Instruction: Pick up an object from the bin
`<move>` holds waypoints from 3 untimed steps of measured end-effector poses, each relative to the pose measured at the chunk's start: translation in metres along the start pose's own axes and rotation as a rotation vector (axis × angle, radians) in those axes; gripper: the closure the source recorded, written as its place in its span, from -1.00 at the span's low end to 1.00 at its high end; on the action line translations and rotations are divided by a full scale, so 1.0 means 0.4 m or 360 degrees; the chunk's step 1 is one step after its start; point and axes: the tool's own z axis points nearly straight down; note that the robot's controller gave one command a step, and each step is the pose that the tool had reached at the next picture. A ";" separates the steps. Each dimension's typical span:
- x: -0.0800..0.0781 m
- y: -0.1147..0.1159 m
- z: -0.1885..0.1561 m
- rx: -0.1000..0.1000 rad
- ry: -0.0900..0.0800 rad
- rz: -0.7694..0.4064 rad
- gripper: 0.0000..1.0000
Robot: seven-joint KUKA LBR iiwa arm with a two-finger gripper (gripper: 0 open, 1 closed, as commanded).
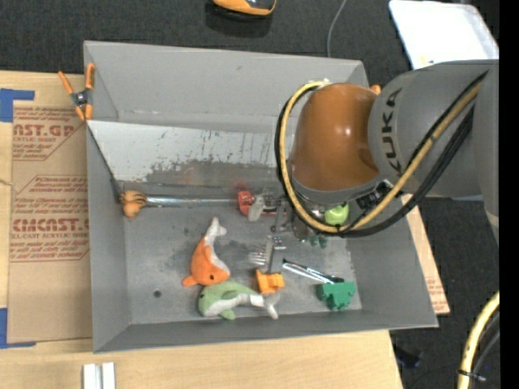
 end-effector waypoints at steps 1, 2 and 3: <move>-0.004 -0.001 -0.012 0.0000 -0.0013 0.0001 -1.00; -0.005 0.087 -0.054 -0.0002 -0.0010 0.0061 -1.00; 0.044 0.028 0.002 -0.0003 -0.0012 0.0422 -1.00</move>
Offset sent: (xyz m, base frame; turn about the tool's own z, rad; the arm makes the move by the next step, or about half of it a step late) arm 0.0019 0.0425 0.0258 0.0450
